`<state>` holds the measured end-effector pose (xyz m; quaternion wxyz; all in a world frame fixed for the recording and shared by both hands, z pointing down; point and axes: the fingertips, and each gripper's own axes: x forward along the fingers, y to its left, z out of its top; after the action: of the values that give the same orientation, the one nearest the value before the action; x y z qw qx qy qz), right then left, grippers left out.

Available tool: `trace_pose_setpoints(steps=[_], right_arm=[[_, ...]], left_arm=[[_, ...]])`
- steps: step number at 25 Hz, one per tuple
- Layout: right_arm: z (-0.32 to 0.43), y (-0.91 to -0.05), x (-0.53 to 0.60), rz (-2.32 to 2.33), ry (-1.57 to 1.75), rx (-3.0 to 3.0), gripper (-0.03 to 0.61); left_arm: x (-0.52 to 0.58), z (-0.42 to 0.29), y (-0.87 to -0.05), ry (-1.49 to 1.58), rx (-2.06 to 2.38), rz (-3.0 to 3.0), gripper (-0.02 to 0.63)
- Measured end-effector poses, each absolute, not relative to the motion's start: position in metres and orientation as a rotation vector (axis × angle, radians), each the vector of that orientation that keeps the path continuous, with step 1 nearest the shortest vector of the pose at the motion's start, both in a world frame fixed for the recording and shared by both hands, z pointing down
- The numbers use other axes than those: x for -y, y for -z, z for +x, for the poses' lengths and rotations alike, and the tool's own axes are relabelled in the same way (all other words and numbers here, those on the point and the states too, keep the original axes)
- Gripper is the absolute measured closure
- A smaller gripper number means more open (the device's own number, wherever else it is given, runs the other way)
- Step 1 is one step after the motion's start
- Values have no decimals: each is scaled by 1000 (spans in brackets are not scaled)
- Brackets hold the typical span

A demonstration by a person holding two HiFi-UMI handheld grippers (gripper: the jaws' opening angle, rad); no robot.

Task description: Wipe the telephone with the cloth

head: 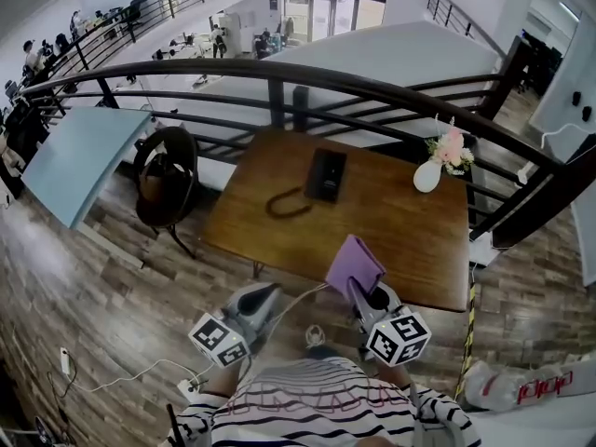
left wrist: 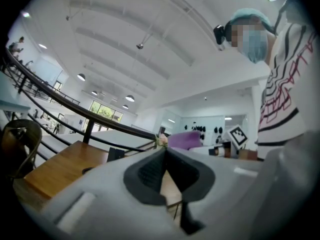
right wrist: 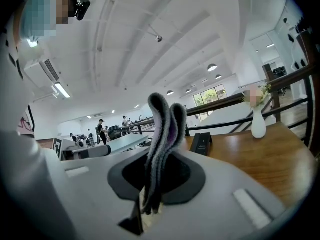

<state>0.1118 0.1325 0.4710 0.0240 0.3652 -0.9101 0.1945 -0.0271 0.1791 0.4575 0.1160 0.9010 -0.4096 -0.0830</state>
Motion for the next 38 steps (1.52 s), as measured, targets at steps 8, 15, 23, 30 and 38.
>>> trace_pose_setpoints(steps=[8,15,23,30,38], right_arm=[[129,-471,-46,1048,-616,2849,543],[124,-465,12,996,-624,2846,542],[118,-473,59,1057,-637,2800,543],[85,-477,103,1214,-684,2731,543],[41,-475,150,1399,-676,2681,542]], left_arm=[[-90,-2,-456,228,1241,2621,612],[-27,-4,-449,230,1274,2595,612],[28,-17,-457,232,1238,2578,612],[94,-42,-454,200,1043,2652,612],[157,-81,-456,171,862,2703,612]])
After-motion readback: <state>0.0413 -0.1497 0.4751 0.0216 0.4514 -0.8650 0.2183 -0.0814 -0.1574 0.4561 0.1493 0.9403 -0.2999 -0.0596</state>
